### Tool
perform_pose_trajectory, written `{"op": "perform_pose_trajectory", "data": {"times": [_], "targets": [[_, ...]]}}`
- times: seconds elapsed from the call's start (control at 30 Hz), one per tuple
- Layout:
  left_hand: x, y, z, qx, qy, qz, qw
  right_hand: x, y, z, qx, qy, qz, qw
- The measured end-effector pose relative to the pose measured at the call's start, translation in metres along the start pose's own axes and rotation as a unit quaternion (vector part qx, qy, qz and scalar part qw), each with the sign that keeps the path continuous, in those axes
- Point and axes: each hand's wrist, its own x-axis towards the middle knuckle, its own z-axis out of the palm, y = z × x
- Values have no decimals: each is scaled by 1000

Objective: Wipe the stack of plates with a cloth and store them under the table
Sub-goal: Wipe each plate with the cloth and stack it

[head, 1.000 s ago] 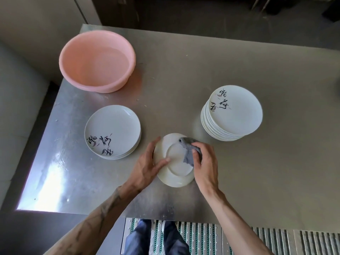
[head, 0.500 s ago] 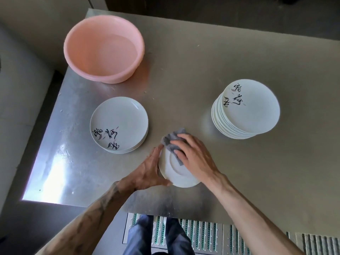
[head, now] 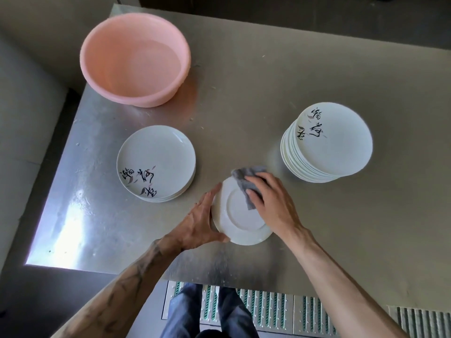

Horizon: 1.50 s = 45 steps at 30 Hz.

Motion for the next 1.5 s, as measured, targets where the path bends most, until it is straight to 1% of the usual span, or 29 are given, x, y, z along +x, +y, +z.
{"op": "perform_pose_trajectory", "data": {"times": [0.07,0.13,0.23,0.3,0.43,0.6,0.77,0.93,1.03,1.1,1.23,1.37,1.4,1.5], "targets": [[0,0,3,3,4,1,1000,-23,9,-3,23,23,56,998],[0,-1,5,7,5,2,1000,-57,8,2,41,59,95,993],[0,-3,4,11,7,4,1000,-108,-7,20,52,83,109,989],[2,-3,3,16,5,6,1000,-121,-11,28,44,78,94,992],[2,-5,6,-3,13,0,1000,-104,0,22,21,84,74,993],[2,-3,6,16,6,4,1000,-107,-7,41,-44,73,-30,996],[1,1,4,5,9,11,1000,-68,-28,41,-42,51,-88,994],[1,7,3,-32,36,7,999,-32,-40,33,-34,43,-45,998],[0,6,5,-34,41,5,999,-39,-46,37,-50,32,-70,996],[0,6,6,-39,46,3,998,-34,-46,37,-40,40,-68,996],[3,5,7,-46,46,-10,998,-7,-47,34,-35,65,-37,997],[1,5,9,-27,47,-20,998,9,-46,30,-15,92,34,995],[1,4,9,-28,48,-22,998,9,-48,31,-25,85,22,996],[4,3,10,-35,48,-24,998,2,-47,31,-49,38,-58,996]]}}
